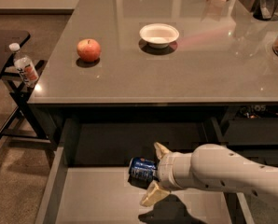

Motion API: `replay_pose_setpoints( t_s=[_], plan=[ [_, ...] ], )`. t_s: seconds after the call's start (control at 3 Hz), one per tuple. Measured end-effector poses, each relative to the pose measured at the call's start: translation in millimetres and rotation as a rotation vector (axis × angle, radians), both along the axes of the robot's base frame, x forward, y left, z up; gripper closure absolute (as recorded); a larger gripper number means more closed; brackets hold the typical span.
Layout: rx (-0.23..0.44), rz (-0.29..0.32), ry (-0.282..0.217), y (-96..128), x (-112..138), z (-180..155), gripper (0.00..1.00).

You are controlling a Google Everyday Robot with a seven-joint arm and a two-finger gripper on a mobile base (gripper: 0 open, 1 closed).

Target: Pick pepsi can from top drawer and place on counter

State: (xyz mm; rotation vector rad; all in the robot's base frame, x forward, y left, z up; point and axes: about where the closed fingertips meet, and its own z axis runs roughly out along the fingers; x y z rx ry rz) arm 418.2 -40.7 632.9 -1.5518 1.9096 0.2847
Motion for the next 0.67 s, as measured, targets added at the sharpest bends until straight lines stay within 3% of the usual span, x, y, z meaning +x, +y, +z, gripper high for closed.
replay_pose_setpoints(
  t_s=[0.33,0.67],
  plan=[
    [-0.005,-0.013,0.007,-0.2,7.4,-18.5,0.00],
    [-0.004,-0.013,0.007,0.1,7.8,-18.9,0.19]
  ],
)
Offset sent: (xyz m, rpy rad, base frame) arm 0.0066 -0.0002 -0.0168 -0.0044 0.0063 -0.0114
